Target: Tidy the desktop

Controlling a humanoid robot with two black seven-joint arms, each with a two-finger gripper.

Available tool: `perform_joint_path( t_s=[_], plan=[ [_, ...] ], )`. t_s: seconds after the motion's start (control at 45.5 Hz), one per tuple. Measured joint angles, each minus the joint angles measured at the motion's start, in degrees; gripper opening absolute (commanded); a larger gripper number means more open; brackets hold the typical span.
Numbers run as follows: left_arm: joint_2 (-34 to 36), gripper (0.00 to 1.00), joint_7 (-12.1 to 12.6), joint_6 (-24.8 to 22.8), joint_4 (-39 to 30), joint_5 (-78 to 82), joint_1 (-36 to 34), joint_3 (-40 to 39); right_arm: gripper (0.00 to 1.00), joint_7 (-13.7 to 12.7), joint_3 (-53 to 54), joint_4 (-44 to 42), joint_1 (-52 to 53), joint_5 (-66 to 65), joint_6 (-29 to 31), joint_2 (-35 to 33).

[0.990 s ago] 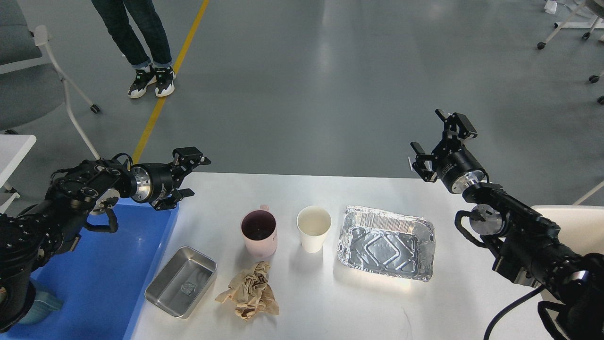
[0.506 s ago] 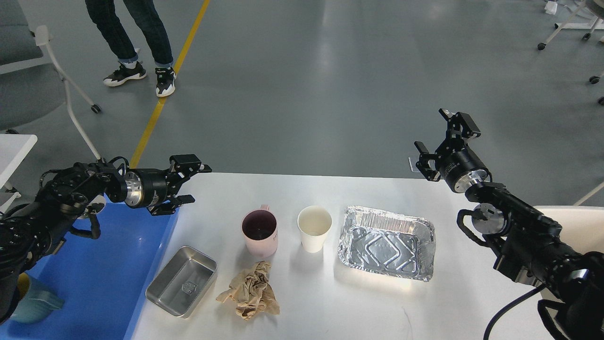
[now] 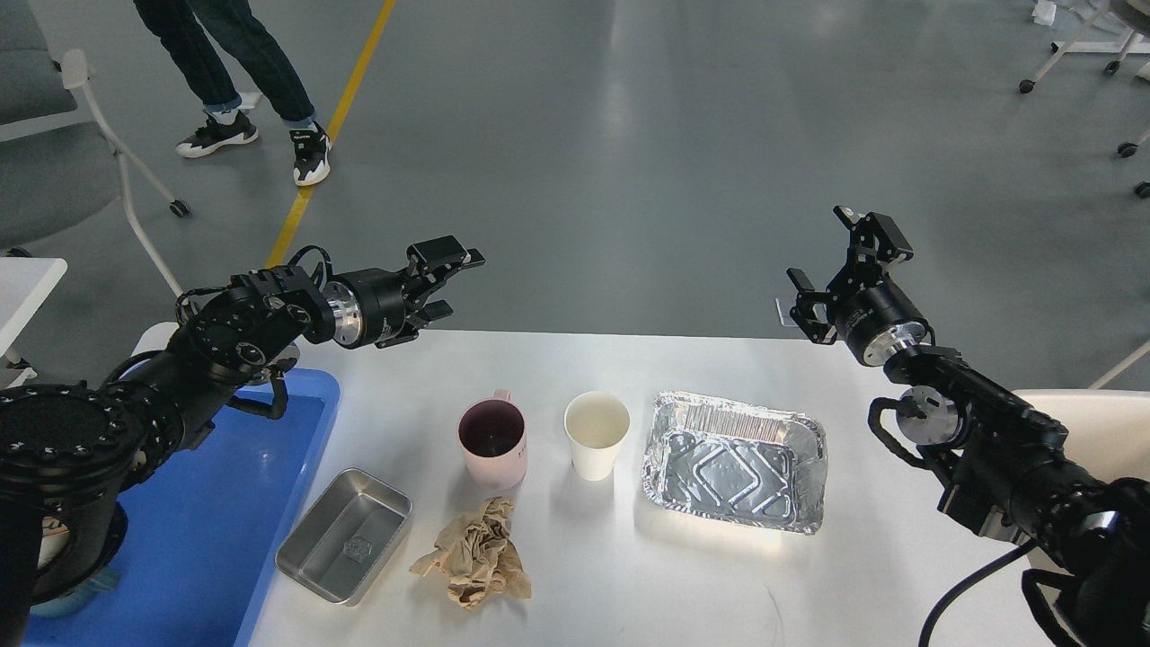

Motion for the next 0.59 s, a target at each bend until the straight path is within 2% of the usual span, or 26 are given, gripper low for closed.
perform_joint_path(
  t_s=[0.088,0.374,0.484,0.594],
  plan=[
    [2.68,0.97,-4.06,-2.02,0.0,3.45,-0.08,-0.03,1.0,0.0,0.0,0.0,0.04,0.0,0.0,-0.21],
    [11.6,0.97,-8.04,-7.77,-1.99,5.67,-0.1,-0.05,1.0,0.0,-0.02,-0.08,0.17,0.0,0.0,-0.28],
    [14.79,0.97,-9.16,-6.75,-8.44,7.3,-0.07,0.0,1.0,0.0,-0.03,-0.08,0.3,0.0,0.0,-0.29],
    [18.92,0.97,-9.25,-1.58,-19.8,11.43,-0.43,-0.57,1.0,0.0,-0.03,-0.06,0.32,0.0,0.0,-0.05]
  ],
)
